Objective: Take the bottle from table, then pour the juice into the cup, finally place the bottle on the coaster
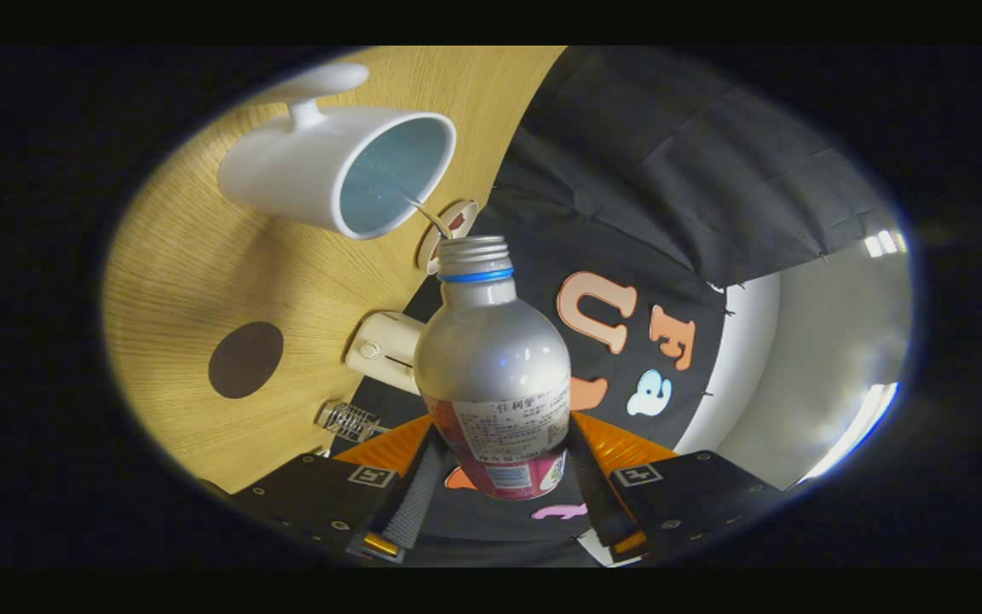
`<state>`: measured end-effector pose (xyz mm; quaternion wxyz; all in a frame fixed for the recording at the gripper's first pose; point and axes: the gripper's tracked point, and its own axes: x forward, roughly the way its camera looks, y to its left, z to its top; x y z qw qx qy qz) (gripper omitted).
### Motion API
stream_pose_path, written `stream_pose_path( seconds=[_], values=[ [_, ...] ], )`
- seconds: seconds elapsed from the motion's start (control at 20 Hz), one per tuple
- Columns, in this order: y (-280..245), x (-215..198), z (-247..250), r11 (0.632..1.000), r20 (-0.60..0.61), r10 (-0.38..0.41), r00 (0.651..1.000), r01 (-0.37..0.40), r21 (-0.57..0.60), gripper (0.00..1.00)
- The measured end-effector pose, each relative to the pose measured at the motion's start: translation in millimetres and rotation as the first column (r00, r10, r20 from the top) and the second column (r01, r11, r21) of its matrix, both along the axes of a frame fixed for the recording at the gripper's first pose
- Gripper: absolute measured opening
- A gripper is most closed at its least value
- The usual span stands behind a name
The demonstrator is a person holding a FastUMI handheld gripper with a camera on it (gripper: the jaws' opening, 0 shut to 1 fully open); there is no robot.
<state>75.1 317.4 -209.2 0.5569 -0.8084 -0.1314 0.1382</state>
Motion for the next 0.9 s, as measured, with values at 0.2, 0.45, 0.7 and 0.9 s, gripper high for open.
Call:
stream_pose_path(
  seconds=[0.2,0.45,0.7,0.9],
  values=[
    [-2,-3,-14,0.998,-0.086,-0.025,0.996,0.030,0.057,0.77],
    [-3,-13,-38,0.979,-0.252,-0.050,0.966,0.098,0.181,0.77],
    [-6,-17,-53,0.868,-0.463,-0.052,0.885,0.270,0.417,0.78],
    [-12,-4,-29,0.712,-0.567,-0.001,0.824,0.399,0.578,0.78]
  ],
)
